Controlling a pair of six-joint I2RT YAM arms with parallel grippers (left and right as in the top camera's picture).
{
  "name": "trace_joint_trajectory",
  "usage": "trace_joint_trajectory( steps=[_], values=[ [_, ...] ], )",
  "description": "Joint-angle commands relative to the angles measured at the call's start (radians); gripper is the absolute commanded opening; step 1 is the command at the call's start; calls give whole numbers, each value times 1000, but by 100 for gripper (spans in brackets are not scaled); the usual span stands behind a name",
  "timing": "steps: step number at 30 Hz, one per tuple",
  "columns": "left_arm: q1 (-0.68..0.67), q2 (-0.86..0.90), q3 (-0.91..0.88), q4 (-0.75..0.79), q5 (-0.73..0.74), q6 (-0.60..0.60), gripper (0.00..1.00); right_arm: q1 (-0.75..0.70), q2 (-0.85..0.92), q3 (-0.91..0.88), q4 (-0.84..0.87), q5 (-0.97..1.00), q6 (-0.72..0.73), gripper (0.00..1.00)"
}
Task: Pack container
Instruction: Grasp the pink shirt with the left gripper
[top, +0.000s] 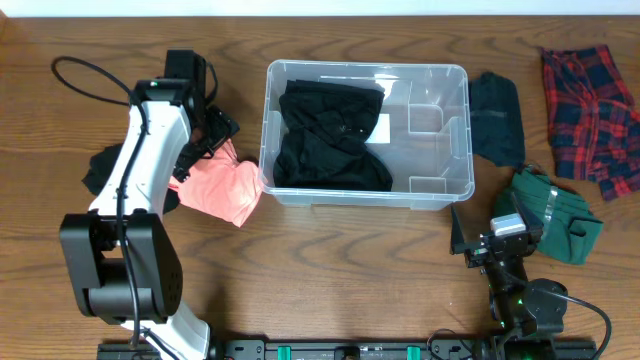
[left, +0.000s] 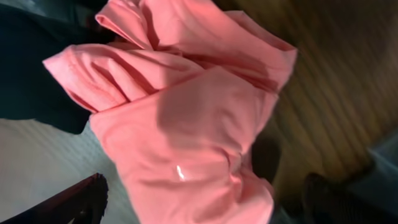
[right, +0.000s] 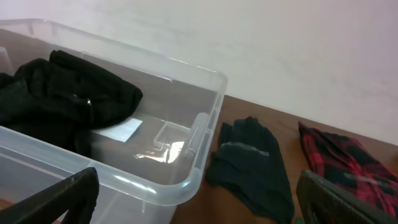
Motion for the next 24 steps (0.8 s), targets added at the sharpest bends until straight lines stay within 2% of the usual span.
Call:
trace_joint_trajectory(
  steps=[1,24],
  values=[
    [3,7,-39,16,-33,-34,99,8,-5,-2,-4,6,11,99],
    [-11,40,-91,91,-23,-29,99,8,-5,-2,-4,6,11,99]
  ],
)
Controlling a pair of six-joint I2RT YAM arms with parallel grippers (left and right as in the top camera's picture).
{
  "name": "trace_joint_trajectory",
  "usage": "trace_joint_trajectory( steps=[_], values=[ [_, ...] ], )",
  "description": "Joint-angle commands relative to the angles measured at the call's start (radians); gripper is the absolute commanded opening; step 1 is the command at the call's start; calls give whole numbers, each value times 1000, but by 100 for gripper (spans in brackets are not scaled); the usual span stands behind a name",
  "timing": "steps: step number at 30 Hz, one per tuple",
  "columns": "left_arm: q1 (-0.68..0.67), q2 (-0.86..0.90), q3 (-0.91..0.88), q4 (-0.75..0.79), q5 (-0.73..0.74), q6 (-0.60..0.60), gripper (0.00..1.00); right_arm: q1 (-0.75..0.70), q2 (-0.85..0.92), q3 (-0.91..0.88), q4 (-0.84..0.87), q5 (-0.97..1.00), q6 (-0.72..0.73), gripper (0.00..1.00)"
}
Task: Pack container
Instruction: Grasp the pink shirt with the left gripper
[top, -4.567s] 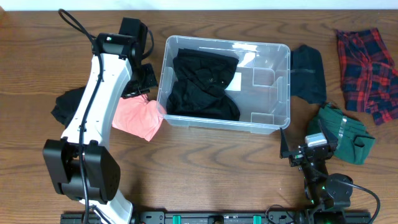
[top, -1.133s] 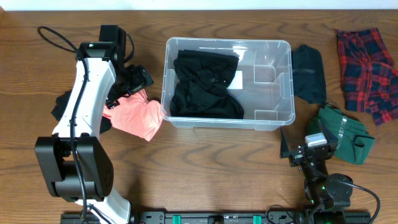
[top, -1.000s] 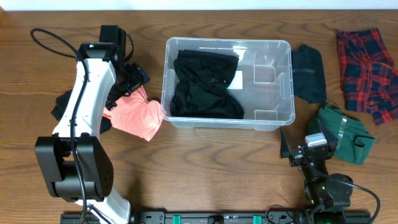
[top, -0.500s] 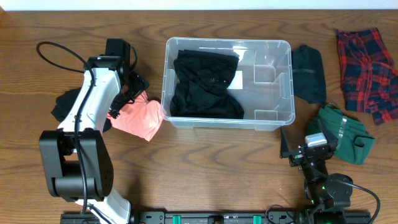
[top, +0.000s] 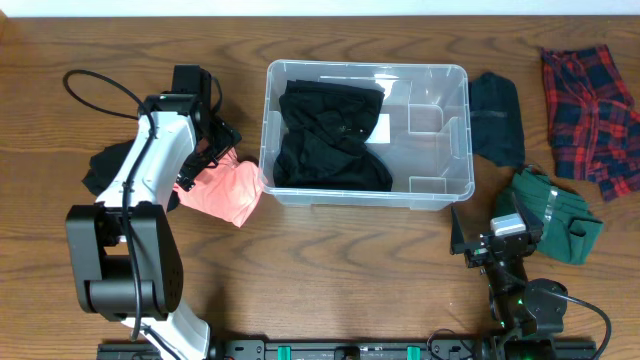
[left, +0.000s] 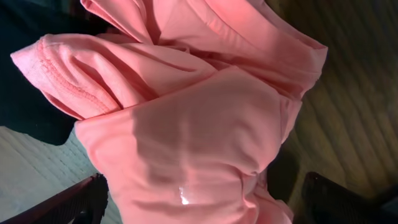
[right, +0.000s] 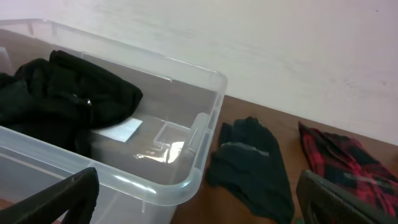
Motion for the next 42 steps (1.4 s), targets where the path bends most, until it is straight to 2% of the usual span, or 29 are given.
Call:
trace_joint_trajectory(
  steps=[1,10,26,29,33,35,39,42],
  values=[
    [-14,29,-5,-2,-16,-12,99,8,-5,-2,-4,6,11,99],
    [-67,113,-8,69,-19,-12,99,8,-5,-2,-4,6,11,99],
    [-65,243,-9,102,-31,-12,97,8,-5,-2,-4,6,11,99],
    [-65,253,-9,100,-30,-12,87,8,-5,-2,-4,6,11,99],
    [-65,253,-9,94,-14,12,62,8,-5,-2,-4,6,11,99],
    [-65,253,-9,87,-14,29,53,8,-5,-2,-4,6,11,99],
    [-65,253,-9,71,-14,53,44,8,-5,-2,-4,6,11,99],
    [-65,253,-9,63,-14,63,34,8,-5,-2,-4,6,11,99]
  ],
)
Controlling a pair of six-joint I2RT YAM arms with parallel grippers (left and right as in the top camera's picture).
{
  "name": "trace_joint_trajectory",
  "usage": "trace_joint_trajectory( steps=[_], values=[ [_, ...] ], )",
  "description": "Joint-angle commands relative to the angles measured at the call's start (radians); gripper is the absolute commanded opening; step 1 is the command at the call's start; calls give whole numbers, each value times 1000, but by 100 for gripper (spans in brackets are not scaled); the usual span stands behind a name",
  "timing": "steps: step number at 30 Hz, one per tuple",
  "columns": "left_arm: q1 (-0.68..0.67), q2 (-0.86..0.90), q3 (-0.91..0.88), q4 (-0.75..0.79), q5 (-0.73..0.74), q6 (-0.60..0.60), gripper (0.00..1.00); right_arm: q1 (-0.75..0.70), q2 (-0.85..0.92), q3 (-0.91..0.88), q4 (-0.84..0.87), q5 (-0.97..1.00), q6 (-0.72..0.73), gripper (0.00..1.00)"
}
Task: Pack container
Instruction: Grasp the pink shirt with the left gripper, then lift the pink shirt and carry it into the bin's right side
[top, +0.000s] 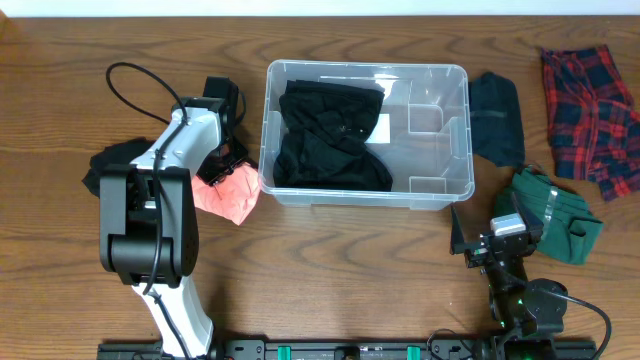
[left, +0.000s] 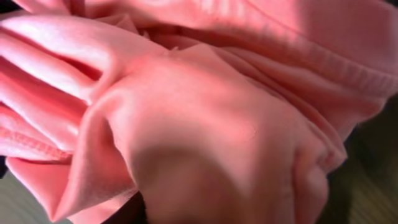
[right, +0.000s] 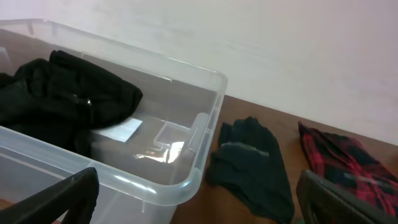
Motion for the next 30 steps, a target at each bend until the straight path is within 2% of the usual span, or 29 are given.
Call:
trace_joint_trajectory(
  steps=[1,3,4,12,21,26,30],
  values=[
    [2,69,-16,18,61,29,26,8,-5,-2,-4,6,11,99],
    [2,61,-14,18,61,49,7,8,-5,-2,-4,6,11,99],
    [2,54,-10,18,61,63,6,8,-5,-2,-4,6,11,99],
    [2,-81,77,-22,59,168,6,8,-5,-2,-4,6,11,99],
    [-5,-261,270,-205,53,277,6,8,-5,-2,-4,6,11,99],
    [-58,-290,411,-313,54,318,6,8,-5,-2,-4,6,11,99],
    [-148,-290,488,-310,88,343,6,8,-5,-2,-4,6,11,99]
  ],
)
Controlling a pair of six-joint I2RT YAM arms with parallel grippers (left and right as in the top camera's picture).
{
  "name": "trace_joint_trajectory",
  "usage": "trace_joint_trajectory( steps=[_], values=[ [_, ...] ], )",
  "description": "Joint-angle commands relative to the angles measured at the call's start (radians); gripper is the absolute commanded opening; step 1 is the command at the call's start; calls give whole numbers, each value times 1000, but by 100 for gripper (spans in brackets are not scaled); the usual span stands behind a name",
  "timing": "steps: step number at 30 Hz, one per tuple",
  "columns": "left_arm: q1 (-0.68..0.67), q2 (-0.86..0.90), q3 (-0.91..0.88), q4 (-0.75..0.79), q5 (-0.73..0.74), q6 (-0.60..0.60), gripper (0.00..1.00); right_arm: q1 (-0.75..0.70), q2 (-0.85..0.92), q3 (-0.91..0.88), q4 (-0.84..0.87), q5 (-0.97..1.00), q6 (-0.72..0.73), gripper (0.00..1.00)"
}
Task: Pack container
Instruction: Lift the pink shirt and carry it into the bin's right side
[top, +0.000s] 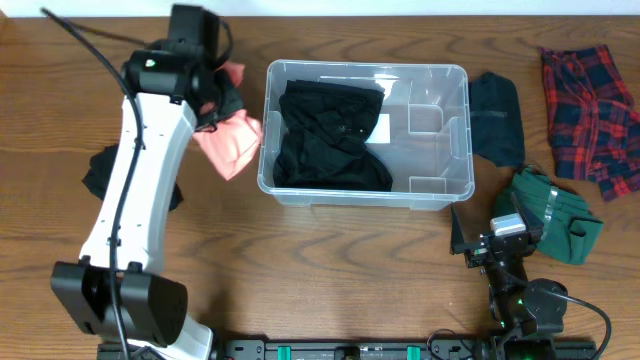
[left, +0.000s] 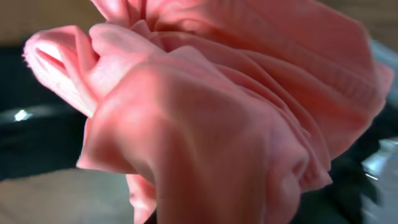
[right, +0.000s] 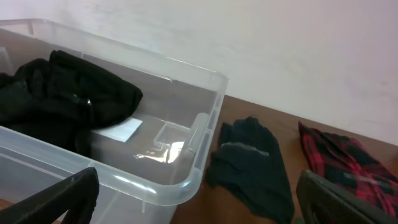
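A clear plastic container (top: 455, 190) stands mid-table with a black garment (top: 330, 135) in its left half. A pink garment (top: 232, 140) hangs in the air just left of the container's left wall, and my left gripper (top: 212, 88) is shut on its top. It fills the left wrist view as pink garment (left: 211, 118), hiding the fingers. My right gripper (right: 198, 214) rests open near the table's front right, facing the container (right: 186, 180), nothing between its fingers.
A black garment (top: 98, 170) lies on the table at the left. Right of the container lie a dark garment (top: 497, 118), a red plaid shirt (top: 590, 105) and a green garment (top: 555, 210). The right arm's base sits beside the green one.
My left gripper was down on the pink garment on the table; now it is raised and farther back, with the garment hanging from it beside the container's left wall. The right arm is unmoved.
The pink garment lay on the table left of the container with my left gripper open over it. The gripper then came lower onto the cloth, then pressed into it. Now the garment is held off the table beside the container.
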Motion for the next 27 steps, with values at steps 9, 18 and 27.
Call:
trace_joint_trajectory(
  steps=[9,18,27],
  values=[
    [-325,20,54,178,28,46,6,8,-5,-2,-4,6,11,99],
    [-485,126,54,342,27,42,6,8,-5,-2,-4,6,11,99],
    [-500,225,54,523,28,32,6,8,-5,-2,-4,6,11,99]
  ],
)
